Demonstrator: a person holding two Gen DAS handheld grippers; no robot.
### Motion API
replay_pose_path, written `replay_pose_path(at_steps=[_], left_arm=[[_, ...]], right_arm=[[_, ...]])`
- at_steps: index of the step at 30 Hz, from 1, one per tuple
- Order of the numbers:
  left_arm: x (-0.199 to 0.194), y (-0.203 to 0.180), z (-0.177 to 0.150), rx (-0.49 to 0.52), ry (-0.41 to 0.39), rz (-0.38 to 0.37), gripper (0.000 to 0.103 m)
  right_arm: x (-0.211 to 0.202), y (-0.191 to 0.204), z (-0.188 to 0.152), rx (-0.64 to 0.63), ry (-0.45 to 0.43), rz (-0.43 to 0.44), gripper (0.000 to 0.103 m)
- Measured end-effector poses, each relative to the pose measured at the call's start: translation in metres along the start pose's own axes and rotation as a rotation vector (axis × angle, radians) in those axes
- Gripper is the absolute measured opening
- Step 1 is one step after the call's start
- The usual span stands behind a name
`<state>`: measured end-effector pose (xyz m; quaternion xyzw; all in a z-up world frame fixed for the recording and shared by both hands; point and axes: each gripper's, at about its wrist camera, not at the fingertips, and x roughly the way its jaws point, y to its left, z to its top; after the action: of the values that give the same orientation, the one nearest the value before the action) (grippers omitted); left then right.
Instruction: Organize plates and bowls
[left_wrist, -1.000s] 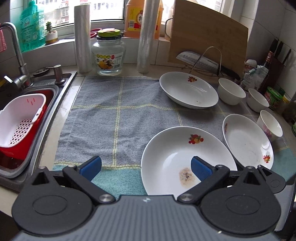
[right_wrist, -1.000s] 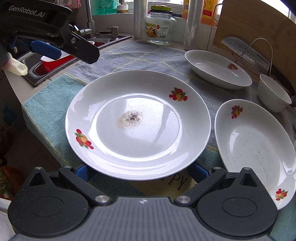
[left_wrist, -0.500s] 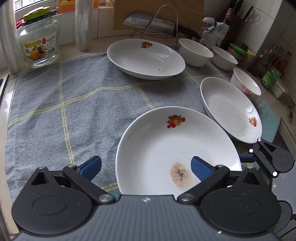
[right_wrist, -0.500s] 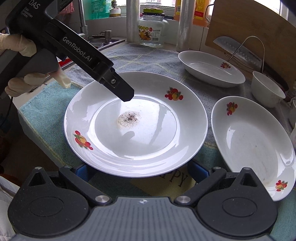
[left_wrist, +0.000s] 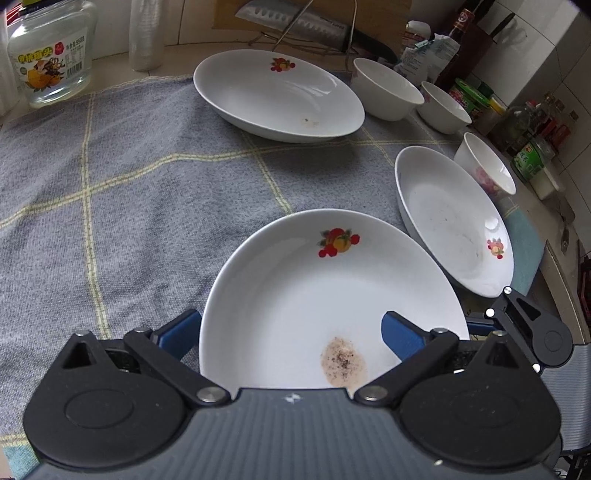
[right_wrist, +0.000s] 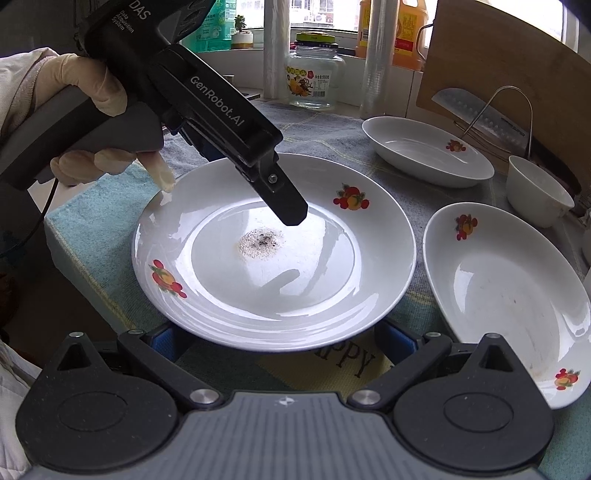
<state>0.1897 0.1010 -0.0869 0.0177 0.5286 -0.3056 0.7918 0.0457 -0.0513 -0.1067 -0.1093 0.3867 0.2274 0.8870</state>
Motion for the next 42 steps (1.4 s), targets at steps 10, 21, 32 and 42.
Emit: replay_pose_path(at_steps=[10,21,32,42], left_arm=[[0.003,-0.009,-0.002,0.041,0.006,0.045,0.102],[0.006,-0.009,0.006,0.161,0.089,0.004,0.101],[0.011,-0.006,0.023,0.22,0.147,-0.038,0.097],[0.015,-0.006,0.04,0.26,0.217,-0.062,0.088]], right_arm=[[-0.002,-0.005,-0.008,-0.029,-0.057,0.032,0.103],[-0.002,-0.003,-0.011,-0.032,-0.084,0.03,0.103],[-0.003,0.0,-0.012,-0.013,-0.084,0.008,0.103],[-0.004,0.004,-0.01,-0.041,-0.085,-0.001,0.103]])
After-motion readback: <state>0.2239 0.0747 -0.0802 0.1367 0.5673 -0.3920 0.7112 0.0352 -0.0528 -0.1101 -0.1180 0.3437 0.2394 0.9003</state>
